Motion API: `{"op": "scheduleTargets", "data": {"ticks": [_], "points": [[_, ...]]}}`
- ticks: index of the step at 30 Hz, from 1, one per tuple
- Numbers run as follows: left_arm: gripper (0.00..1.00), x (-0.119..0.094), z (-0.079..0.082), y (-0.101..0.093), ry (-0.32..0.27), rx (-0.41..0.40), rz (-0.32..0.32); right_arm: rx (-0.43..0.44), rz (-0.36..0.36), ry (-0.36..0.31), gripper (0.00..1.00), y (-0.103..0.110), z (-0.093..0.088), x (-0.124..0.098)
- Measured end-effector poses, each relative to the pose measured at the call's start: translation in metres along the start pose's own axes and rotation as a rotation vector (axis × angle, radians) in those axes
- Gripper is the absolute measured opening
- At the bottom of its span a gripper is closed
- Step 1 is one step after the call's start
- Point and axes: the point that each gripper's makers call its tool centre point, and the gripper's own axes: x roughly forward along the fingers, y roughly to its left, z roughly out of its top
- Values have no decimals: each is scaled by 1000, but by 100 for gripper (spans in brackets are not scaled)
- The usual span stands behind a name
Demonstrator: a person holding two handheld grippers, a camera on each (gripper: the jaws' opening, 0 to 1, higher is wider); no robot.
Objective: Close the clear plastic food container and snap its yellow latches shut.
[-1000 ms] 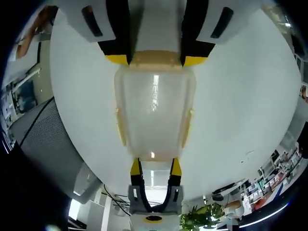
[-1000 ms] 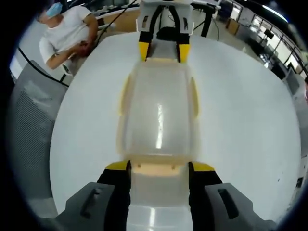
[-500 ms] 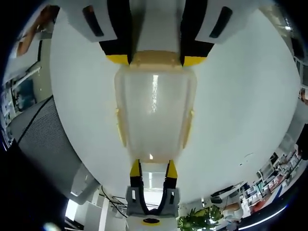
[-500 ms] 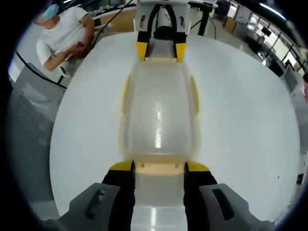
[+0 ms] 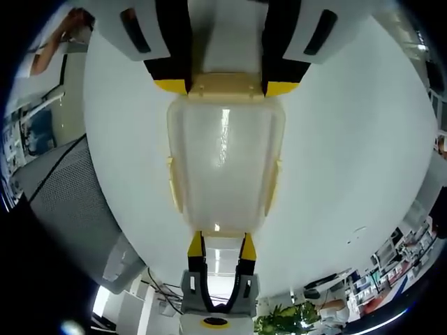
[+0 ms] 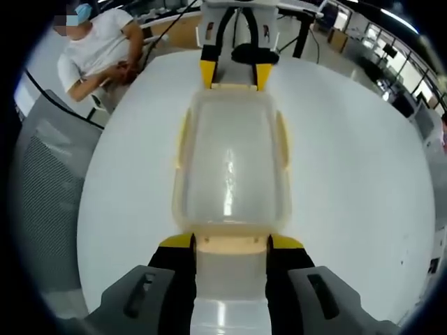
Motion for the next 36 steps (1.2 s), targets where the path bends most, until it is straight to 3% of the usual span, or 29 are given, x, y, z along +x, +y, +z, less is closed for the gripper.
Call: {"op": "scheduleTargets", "data": {"ticks": [23,36], "points": [[32,-39,34,-12,6,14,11,-4,-16,-41,35,12,6,-52],[32,-51,69,-18,-8,25,37,-11,-31,-58,35,17,-9,-85]]}}
